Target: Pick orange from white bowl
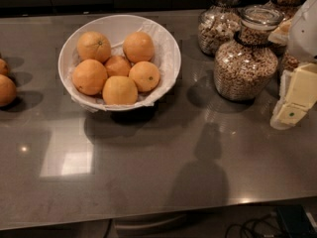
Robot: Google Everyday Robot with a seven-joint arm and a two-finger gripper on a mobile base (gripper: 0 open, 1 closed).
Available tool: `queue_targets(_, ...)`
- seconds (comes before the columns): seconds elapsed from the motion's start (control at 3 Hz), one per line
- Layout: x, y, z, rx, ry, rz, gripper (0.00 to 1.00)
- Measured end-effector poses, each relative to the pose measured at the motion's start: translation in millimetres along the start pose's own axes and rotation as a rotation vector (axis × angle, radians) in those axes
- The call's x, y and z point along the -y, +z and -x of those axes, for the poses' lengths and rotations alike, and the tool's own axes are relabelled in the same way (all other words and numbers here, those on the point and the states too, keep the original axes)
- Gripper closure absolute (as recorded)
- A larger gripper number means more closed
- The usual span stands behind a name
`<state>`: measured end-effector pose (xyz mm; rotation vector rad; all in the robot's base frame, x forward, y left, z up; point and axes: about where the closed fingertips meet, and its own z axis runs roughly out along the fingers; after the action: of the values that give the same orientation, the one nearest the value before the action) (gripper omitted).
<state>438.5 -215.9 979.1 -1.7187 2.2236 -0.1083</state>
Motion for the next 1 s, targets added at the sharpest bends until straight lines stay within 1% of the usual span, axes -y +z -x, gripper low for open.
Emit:
queue_targets(0.33, 0.1, 0.1, 0.3, 0.001, 0.000, 0.000, 0.00)
queue_targets(0.67, 5.7, 18.0, 30.3, 0.071, -0.039, 0.011, 0.00)
queue_targets(1.0, 19.0, 36.8, 85.8, 0.160, -0.140, 0.003, 0.00)
